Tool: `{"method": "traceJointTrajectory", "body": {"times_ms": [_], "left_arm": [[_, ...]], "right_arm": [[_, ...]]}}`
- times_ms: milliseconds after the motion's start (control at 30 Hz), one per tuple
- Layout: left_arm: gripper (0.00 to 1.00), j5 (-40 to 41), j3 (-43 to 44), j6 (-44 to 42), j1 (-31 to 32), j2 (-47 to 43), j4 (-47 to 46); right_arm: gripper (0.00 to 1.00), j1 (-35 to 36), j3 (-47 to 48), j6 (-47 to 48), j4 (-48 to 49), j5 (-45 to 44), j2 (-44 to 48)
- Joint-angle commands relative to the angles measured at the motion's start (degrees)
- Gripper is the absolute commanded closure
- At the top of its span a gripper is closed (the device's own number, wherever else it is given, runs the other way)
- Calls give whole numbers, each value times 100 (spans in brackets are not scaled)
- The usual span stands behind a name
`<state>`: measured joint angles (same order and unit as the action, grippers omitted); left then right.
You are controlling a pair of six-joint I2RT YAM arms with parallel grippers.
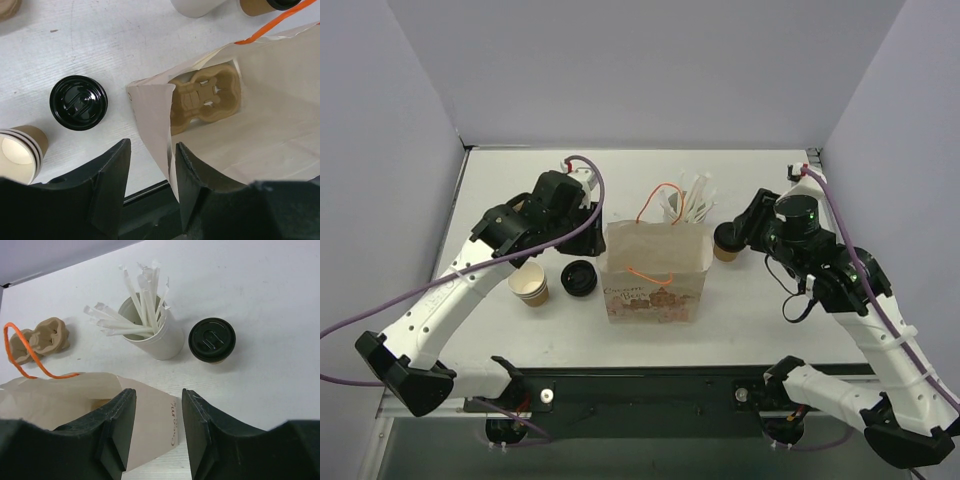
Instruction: Pack the takeout coffee
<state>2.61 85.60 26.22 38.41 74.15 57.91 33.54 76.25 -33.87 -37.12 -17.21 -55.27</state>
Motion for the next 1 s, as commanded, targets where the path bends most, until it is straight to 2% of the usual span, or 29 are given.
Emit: {"method": "traceJointTrajectory", "body": {"times_ms": [0, 67, 100, 167, 300, 433, 500, 533, 600, 767, 967], "left_arm": [[51, -261, -88, -47, -18, -41, -658], [56, -419, -26, -29, -18, 73, -641], [63, -428, 35, -20, -18, 108, -684], [69, -568, 27, -55, -18, 196, -789], [100, -840, 123, -143, -9, 398, -983], [100, -912, -16, -354, 43, 285, -1185], [100, -946, -149, -415, 43, 40, -1334], [100, -973, -297, -503, 61, -49, -1387], [100, -1060, -465, -609, 96, -277, -1588], [100, -1228, -1333, -610, 210, -761, -2222], [100, -1035, -1696, -609, 210, -1297, -2468]], "right_arm": [[58, -93, 40, 346, -76, -151, -265], [57, -198, -22, 346, -76, -37, -344], [57, -251, -66, 381, -67, -10, -371], [57, -418, -136, 451, -23, -10, -494], [54, -918, -312, 679, 56, 244, -748], [38, -1490, -680, 1118, 495, 939, -1038], [35, -1666, -778, 1277, 785, 1017, -1144], [27, -1710, -900, 1477, 916, 1096, -1249], [20, -1824, -971, 1654, 1233, 1324, -1407], [19, -2000, -1269, 2278, 1908, 1677, -1707], [20, -2185, -1455, 2780, 2323, 2195, -2067]]}}
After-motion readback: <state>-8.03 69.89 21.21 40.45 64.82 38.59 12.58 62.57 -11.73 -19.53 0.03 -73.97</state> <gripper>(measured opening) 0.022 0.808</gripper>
